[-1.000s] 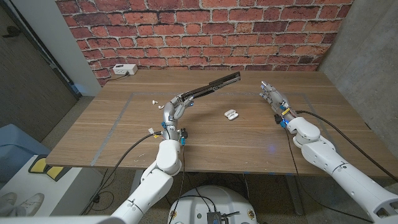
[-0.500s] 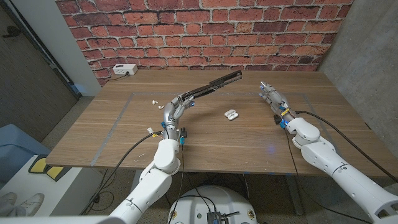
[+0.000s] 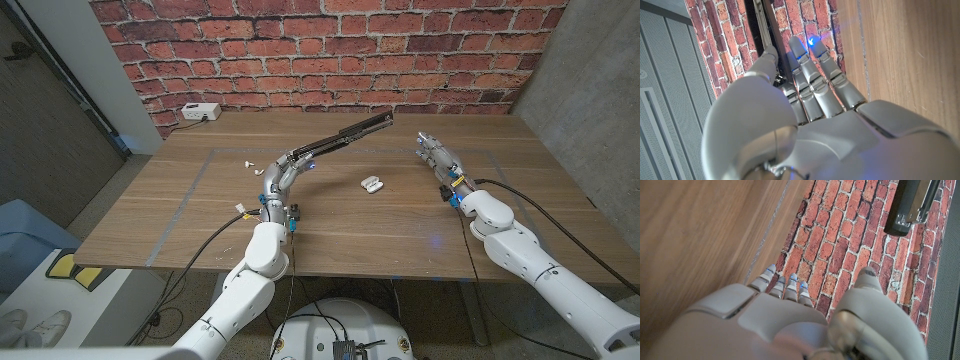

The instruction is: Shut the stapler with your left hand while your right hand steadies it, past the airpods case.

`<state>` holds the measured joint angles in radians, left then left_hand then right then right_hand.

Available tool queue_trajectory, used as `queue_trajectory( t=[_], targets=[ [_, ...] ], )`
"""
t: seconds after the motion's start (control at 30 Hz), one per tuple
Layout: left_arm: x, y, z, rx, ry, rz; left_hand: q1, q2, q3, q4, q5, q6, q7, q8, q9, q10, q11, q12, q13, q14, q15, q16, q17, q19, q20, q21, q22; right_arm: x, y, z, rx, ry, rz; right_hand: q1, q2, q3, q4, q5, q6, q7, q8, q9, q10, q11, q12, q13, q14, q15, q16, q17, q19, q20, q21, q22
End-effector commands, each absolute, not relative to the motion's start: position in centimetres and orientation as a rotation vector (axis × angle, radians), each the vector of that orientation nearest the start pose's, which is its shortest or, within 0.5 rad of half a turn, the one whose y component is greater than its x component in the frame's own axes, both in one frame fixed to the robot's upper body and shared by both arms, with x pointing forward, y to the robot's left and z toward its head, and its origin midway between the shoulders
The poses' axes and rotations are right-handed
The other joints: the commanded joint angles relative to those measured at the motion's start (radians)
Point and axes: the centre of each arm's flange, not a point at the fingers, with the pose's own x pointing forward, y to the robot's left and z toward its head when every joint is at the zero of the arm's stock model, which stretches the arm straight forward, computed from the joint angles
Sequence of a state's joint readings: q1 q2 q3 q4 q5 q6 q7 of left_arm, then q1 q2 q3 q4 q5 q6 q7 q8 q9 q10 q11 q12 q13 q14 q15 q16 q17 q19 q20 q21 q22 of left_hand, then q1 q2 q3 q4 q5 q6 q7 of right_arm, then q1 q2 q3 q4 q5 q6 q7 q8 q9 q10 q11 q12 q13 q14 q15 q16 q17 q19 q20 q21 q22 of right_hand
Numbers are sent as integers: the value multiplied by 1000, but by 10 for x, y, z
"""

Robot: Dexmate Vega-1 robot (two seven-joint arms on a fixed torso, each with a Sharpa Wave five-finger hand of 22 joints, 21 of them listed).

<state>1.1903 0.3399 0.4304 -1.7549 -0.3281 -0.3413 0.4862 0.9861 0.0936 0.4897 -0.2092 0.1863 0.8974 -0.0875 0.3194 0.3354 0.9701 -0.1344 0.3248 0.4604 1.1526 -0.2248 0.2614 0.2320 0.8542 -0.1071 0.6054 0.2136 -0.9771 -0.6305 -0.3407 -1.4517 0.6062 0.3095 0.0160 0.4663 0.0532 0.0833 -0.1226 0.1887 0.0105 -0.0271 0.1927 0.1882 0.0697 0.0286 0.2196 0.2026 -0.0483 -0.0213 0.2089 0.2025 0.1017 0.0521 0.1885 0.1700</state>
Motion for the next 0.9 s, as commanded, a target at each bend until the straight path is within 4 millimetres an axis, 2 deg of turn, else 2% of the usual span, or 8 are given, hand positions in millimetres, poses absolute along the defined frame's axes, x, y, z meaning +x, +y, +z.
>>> queue_trajectory(
  t=[0.03, 0.57, 0.7, 0.9],
  targets=[
    [536, 164, -81, -214, -695, -34, 64, 41, 46, 29, 16, 55, -8, 5, -4, 92, -54, 7, -9, 22, -9, 12, -3, 14, -28, 17, -1, 611, -309, -46, -78, -623, 217, 1, 10, 0, -4, -3, 2, -5, 5, 4, 7, 1, 2, 1, -5, -2, 3, 3, -1, 3, 1, 2],
    [541, 158, -73, -261, -655, -53, 67, 21, 54, 29, 40, 83, 1, -6, -20, 127, -46, 5, -28, 37, -3, 12, -8, 22, -25, 32, -8, 604, -311, -43, -80, -648, 220, 4, 12, 2, -6, -3, 2, -5, 5, 4, 7, -2, 0, 2, -6, -3, 3, 3, 0, 4, 1, 2],
    [542, 157, -69, -276, -635, -57, 66, 19, 56, 30, 44, 84, 5, -10, -23, 129, -44, 3, -31, 37, -4, 10, -10, 20, -23, 34, -9, 601, -312, -42, -81, -658, 221, 4, 12, 2, -6, -3, 3, 7, 6, 4, 7, -3, 0, 3, -6, -3, 3, 3, 0, 4, 2, 2],
    [546, 155, -64, -266, -612, -81, 67, 17, 58, 30, 50, 87, 8, -16, -27, 131, -41, 2, -31, 42, -5, 11, -10, 19, -21, 38, -10, 597, -312, -38, -94, -676, 228, 5, 11, 2, -7, -3, 0, -2, 5, 4, 6, 0, -2, 3, -6, -5, 3, 3, 0, 4, 2, 2]
  ],
)
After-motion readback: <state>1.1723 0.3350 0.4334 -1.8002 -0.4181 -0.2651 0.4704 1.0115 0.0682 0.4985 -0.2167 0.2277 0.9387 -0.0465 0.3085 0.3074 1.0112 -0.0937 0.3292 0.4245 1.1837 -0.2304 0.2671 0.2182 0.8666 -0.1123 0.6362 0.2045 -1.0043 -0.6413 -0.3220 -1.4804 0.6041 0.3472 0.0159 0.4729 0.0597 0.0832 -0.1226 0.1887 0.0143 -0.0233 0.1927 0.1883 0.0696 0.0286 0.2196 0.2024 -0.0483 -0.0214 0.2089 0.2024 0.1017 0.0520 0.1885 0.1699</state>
